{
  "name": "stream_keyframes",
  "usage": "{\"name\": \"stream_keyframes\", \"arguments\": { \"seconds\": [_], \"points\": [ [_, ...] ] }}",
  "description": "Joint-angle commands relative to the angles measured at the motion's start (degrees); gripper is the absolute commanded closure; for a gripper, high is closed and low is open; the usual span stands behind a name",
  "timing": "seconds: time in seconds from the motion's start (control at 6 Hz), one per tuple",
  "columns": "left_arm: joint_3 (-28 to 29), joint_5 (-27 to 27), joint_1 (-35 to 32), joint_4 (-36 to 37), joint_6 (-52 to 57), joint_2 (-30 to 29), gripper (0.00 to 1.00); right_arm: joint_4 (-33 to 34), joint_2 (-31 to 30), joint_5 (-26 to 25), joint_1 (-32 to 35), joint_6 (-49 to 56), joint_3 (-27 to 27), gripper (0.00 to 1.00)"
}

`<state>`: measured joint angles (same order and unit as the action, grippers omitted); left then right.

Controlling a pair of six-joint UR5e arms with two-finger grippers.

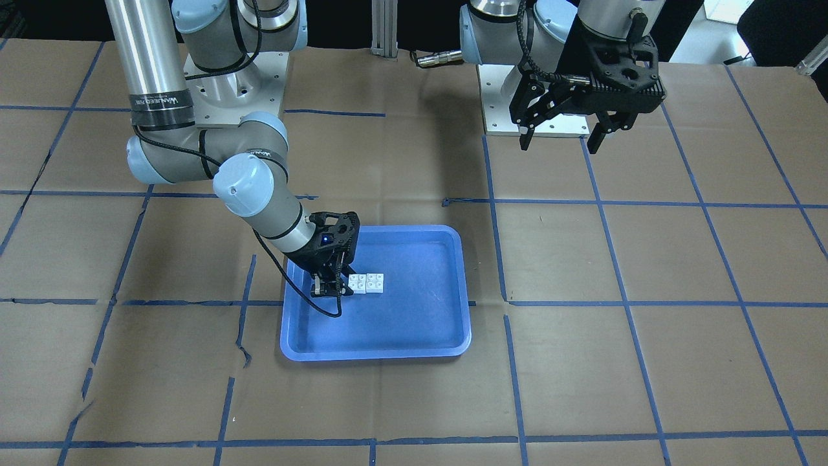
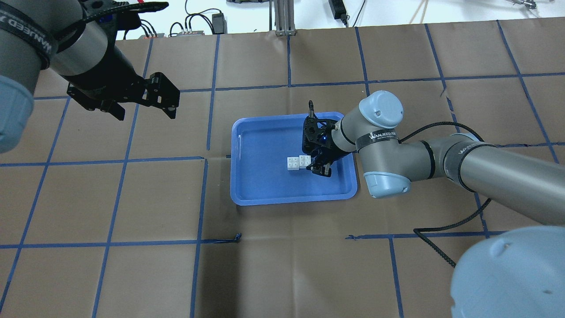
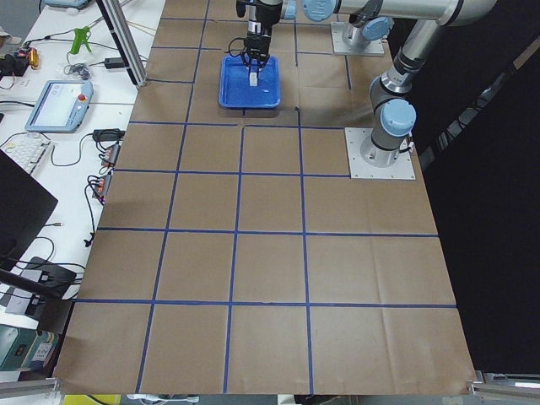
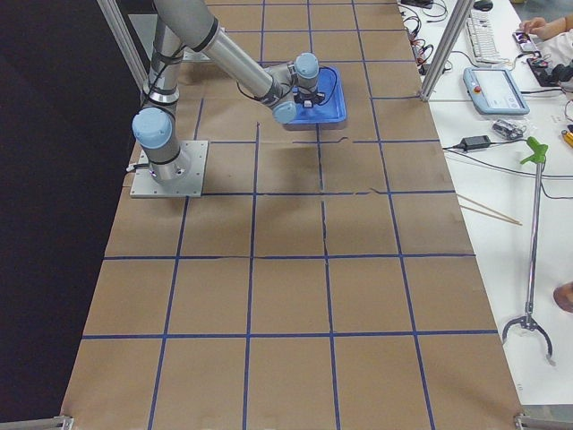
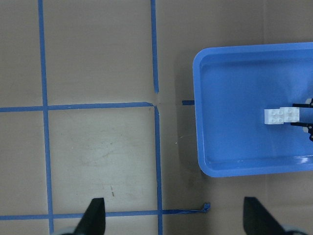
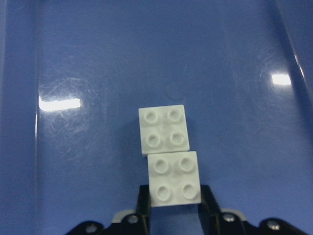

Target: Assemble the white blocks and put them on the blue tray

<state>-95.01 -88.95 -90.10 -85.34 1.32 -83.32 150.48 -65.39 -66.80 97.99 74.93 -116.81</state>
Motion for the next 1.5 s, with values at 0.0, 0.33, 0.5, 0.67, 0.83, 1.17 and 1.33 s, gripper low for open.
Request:
{"name": "stream_keyframes", "arguments": {
  "seconds": [0.0,0.33,0.5,0.67,0.83,1.17,1.33],
  "points": [
    [0.0,0.0,0.0,0.0,0.0,0.0,0.01,0.0,0.0,0.0,0.0,0.0,-0.1,0.68],
    [0.0,-0.1,-0.1,0.0,0.0,0.0,0.01,0.0,0.1,0.0,0.0,0.0,-0.1,0.55],
    [0.0,-0.1,0.1,0.0,0.0,0.0,0.01,0.0,0.1,0.0,0.0,0.0,-0.1,0.53],
    [0.1,-0.1,0.1,0.0,0.0,0.0,0.01,0.0,0.1,0.0,0.0,0.0,0.0,0.52],
    [0.1,-0.1,0.2,0.0,0.0,0.1,0.01,0.1,0.0,0.0,0.0,0.0,0.0,0.49],
    [0.1,-0.1,0.3,0.0,0.0,0.1,0.01,0.2,-0.4,-0.1,-0.1,-0.2,0.3,0.01],
    [0.1,-0.1,0.3,0.0,0.0,0.1,0.01,-0.4,-0.9,-0.7,-0.2,-0.5,1.0,0.00]
  ]
}}
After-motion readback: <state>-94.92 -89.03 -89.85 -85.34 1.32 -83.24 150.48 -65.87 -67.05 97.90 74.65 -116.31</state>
